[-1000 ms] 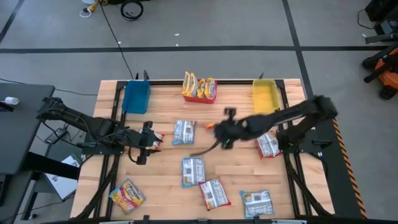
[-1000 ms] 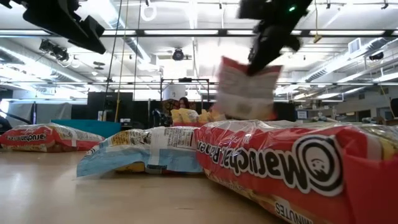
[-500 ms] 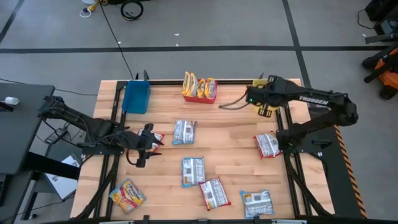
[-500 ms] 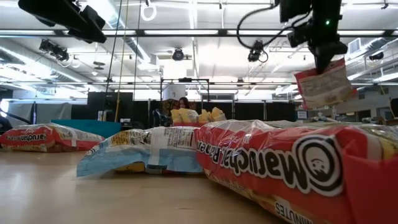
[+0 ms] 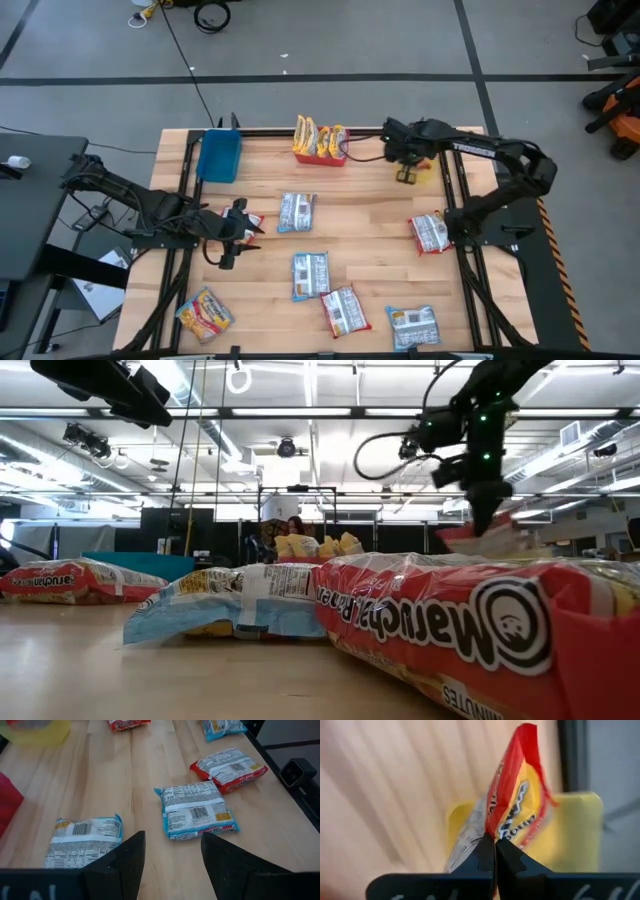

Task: Sort Maruchan noodles
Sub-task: Put the red noodle pack into the yellow bin, then put the top right red noodle pack into the yellow bin

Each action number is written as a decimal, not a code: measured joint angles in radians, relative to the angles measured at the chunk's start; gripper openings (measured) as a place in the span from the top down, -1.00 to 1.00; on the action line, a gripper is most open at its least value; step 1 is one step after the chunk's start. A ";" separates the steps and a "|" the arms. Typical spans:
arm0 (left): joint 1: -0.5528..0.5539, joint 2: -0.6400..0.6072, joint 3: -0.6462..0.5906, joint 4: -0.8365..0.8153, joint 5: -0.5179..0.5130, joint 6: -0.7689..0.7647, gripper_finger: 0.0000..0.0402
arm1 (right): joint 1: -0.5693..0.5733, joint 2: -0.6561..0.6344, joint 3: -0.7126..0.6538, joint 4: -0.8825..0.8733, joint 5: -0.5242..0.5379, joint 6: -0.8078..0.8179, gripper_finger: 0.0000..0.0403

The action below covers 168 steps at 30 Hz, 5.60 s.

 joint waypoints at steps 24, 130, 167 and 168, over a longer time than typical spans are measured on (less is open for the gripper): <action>0.060 0.000 0.001 0.043 -0.002 0.050 0.02 | -0.282 0.002 -0.102 0.350 -0.041 -0.085 0.99; 0.125 0.000 -0.146 0.234 0.141 0.085 0.02 | 0.833 -0.102 -0.042 0.183 0.126 1.020 0.91; 0.125 0.000 -0.144 0.236 0.130 0.071 0.02 | 0.472 0.656 0.217 -0.451 -0.393 -0.507 0.19; 0.125 0.000 -0.144 0.236 0.130 0.071 0.02 | 0.472 0.656 0.202 -0.449 -0.397 -0.514 0.23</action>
